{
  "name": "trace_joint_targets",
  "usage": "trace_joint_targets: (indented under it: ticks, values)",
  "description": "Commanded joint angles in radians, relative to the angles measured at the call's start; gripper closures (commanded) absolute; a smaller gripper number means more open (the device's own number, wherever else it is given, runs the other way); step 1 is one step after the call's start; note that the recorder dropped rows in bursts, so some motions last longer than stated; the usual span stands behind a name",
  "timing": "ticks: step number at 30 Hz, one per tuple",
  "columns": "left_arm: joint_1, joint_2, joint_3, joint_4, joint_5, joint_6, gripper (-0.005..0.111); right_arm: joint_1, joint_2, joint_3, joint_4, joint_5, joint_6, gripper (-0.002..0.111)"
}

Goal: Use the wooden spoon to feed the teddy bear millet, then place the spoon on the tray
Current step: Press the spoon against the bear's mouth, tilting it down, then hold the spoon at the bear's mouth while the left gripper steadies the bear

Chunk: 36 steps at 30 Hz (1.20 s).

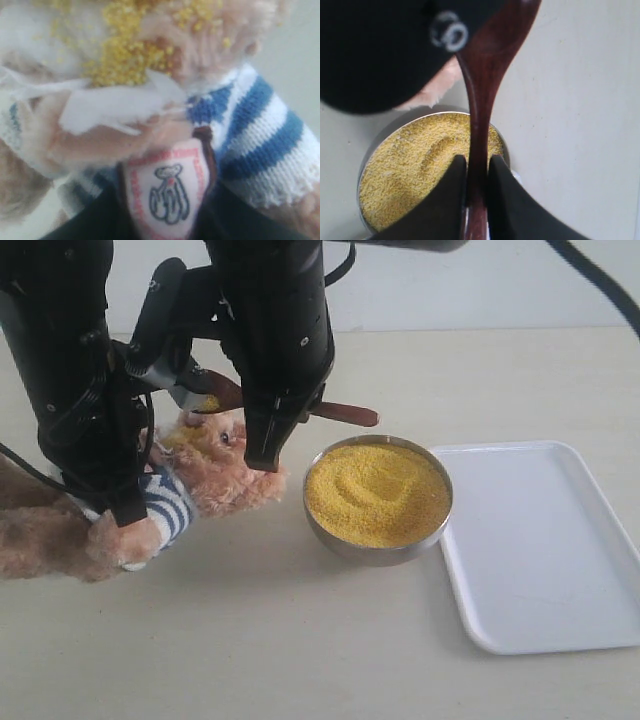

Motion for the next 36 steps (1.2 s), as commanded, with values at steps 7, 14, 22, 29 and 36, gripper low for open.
trace_joint_targets:
  ticks: [7, 14, 22, 29, 36]
  values:
    - [0.003, -0.012, -0.004, -0.01, 0.004, 0.013, 0.103, 0.01, 0.033, -0.001, 0.0, -0.04, -0.064, 0.109]
    - [0.003, -0.012, -0.004, -0.017, 0.004, 0.022, 0.103, 0.022, 0.033, -0.001, -0.042, -0.092, -0.081, 0.109]
    - [0.003, -0.012, -0.004, -0.017, 0.002, 0.022, 0.103, 0.023, 0.033, -0.001, -0.068, -0.12, -0.079, 0.109]
    - [0.003, -0.012, -0.004, -0.017, 0.002, 0.022, 0.103, 0.023, 0.033, -0.001, -0.082, -0.123, -0.077, 0.109]
    - [0.003, -0.012, -0.004, -0.012, 0.002, 0.022, 0.103, 0.031, 0.012, 0.102, -0.187, -0.156, -0.058, 0.109]
